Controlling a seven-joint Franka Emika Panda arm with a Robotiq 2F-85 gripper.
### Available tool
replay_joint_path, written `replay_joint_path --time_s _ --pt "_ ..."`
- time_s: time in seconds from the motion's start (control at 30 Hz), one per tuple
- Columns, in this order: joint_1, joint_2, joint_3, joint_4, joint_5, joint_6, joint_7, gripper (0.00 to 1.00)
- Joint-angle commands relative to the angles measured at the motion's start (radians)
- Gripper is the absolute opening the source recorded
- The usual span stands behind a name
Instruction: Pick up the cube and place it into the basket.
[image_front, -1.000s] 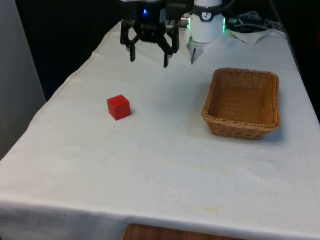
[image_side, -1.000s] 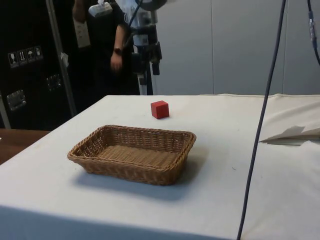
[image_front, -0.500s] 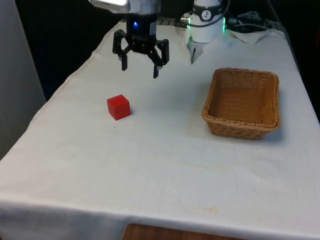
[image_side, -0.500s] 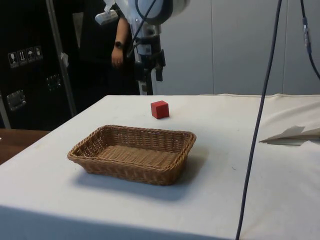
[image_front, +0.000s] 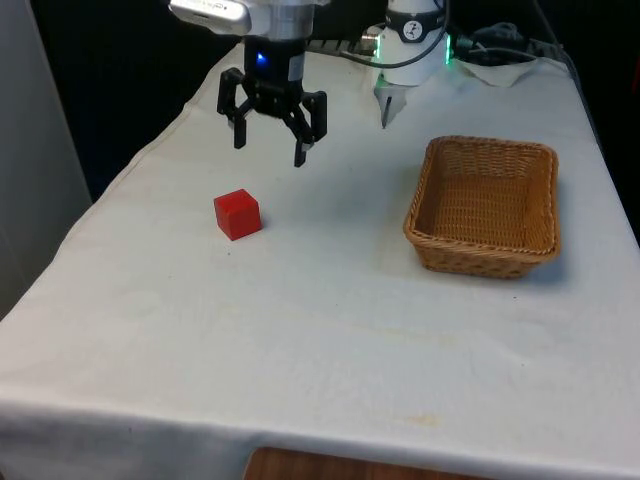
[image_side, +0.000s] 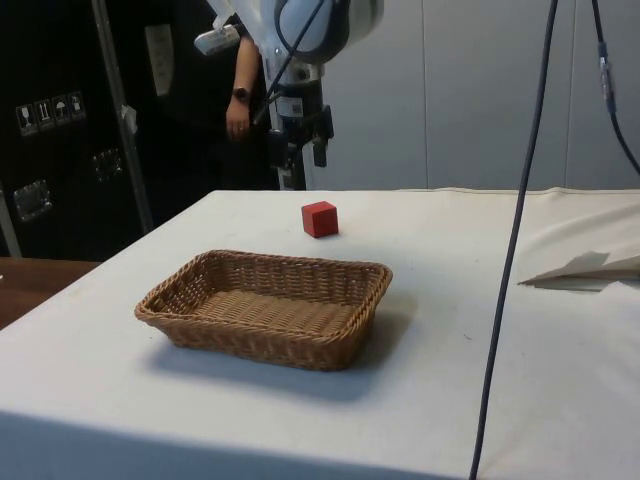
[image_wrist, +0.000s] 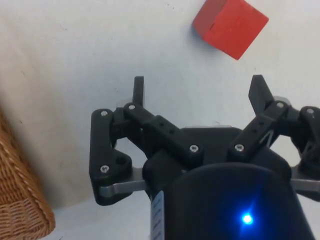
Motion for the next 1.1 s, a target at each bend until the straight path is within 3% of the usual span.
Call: replay_joint_path --time_s 0.0,0.23,0.27,0.33,0.5,0.53,0.87,1.07 --pt "0.008 0.004 -0.012 -0.002 -0.018 0.018 0.022 1.0" --pt "0.005 0.016 -0.012 -0.003 -0.024 0.043 0.072 1.0" --pt "0.0 0.009 -0.003 -0.001 -0.011 0.023 0.055 1.0" --pt "0.005 0.022 -0.013 -0.003 -0.022 0.05 0.081 1.0" --pt "0.0 0.053 -0.015 -0.003 -0.012 0.087 0.105 1.0" --pt "0.0 0.045 -0.011 -0.001 -0.012 0.068 0.098 1.0" --pt "-0.003 0.117 -0.028 0.001 -0.008 0.161 0.156 1.0" --pt "0.003 0.145 -0.043 0.005 -0.016 0.194 0.193 1.0"
